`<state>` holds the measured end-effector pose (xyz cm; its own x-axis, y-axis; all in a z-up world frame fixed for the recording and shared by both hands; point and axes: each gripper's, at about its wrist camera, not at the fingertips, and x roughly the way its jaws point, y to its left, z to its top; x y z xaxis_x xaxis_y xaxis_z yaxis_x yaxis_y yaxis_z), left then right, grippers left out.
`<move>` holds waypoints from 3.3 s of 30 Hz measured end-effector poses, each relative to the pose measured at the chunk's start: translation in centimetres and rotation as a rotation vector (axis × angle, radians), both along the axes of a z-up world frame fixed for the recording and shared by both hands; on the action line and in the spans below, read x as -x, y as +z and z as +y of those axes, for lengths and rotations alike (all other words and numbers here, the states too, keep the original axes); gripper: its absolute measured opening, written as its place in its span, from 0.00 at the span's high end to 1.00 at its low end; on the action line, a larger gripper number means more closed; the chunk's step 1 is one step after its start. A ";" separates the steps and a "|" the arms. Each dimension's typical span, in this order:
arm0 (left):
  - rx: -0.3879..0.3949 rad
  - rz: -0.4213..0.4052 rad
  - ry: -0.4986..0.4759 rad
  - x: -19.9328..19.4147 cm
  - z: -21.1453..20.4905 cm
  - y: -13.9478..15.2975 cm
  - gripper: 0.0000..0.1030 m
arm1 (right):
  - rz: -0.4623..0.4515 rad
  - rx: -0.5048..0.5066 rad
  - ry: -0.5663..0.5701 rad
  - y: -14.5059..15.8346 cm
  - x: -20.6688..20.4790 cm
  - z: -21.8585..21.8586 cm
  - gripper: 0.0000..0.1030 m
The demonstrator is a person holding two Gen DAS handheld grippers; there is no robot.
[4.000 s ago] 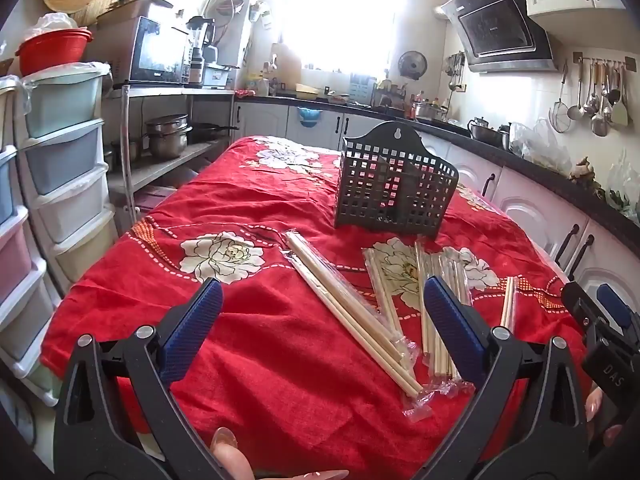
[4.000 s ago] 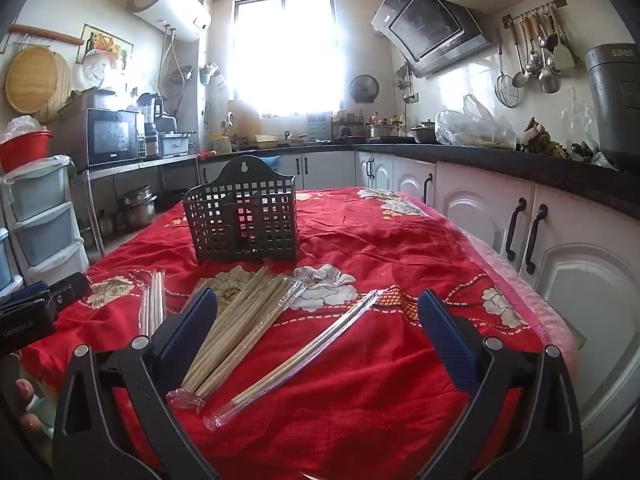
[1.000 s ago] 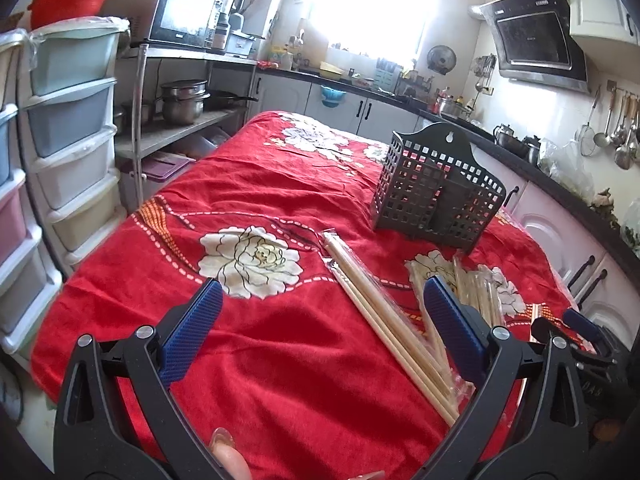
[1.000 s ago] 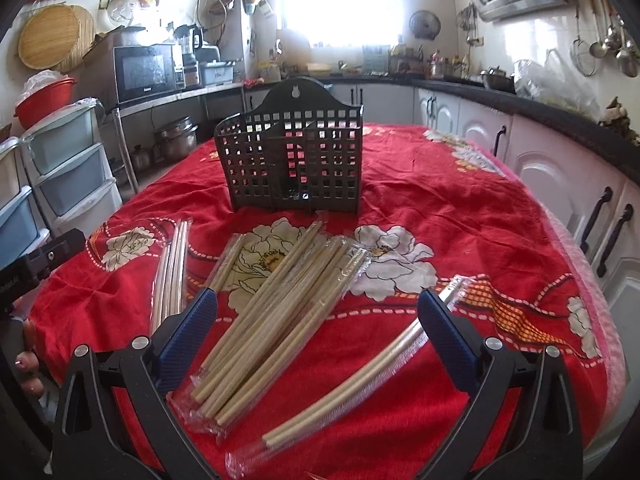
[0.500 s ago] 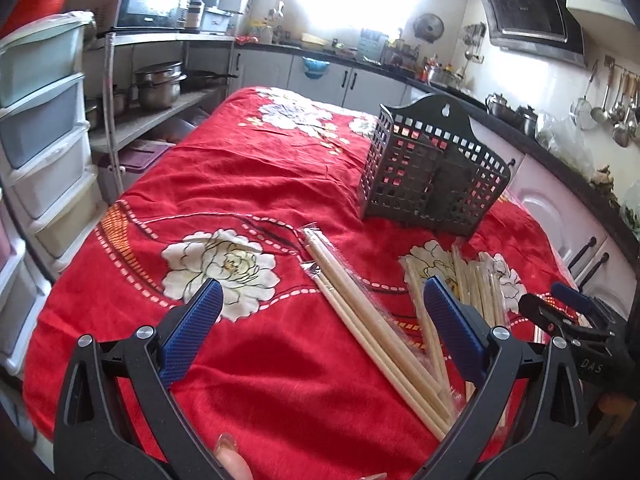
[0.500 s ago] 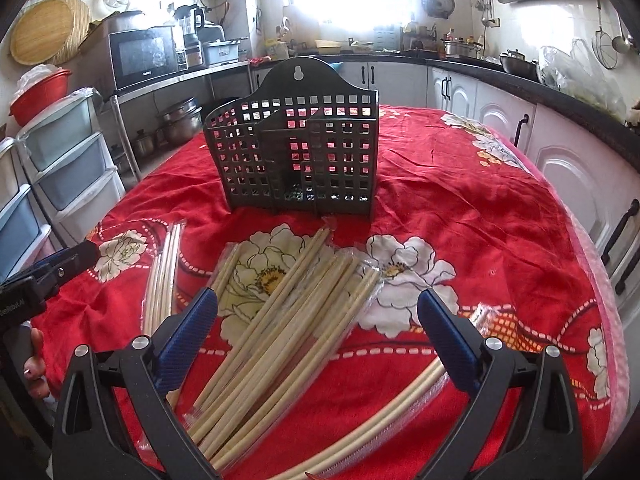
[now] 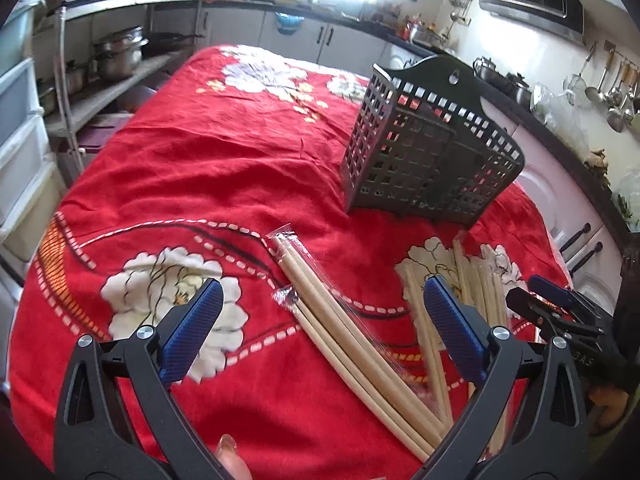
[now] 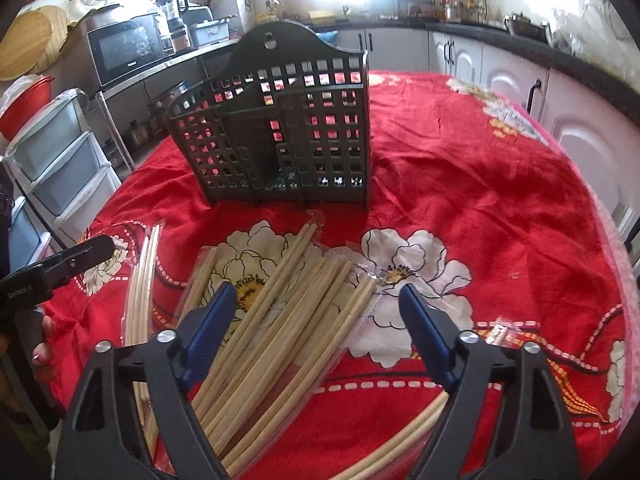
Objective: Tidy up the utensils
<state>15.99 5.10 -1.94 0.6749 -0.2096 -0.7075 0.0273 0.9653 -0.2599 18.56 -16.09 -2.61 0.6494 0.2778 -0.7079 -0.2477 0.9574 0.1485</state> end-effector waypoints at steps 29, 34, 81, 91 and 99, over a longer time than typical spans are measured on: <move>0.232 0.244 -0.021 -8.2 4.8 -3.1 0.55 | 0.140 -0.056 0.011 -2.2 -5.7 -0.5 0.82; 0.204 0.263 -0.048 -8.5 4.1 -3.1 0.63 | 0.135 -0.068 0.012 -2.0 -5.8 -0.6 0.83; 0.090 -0.039 -0.184 -5.1 -1.0 6.5 0.98 | 0.153 -0.064 0.106 -1.9 -4.6 -1.0 0.70; 0.087 -0.095 -0.210 -4.7 -2.2 9.0 0.98 | 0.117 0.032 0.113 -2.1 -4.4 0.8 0.72; 0.087 -0.113 -0.238 -5.0 -3.8 10.3 0.98 | 0.085 0.065 0.146 -1.5 -4.0 1.5 0.91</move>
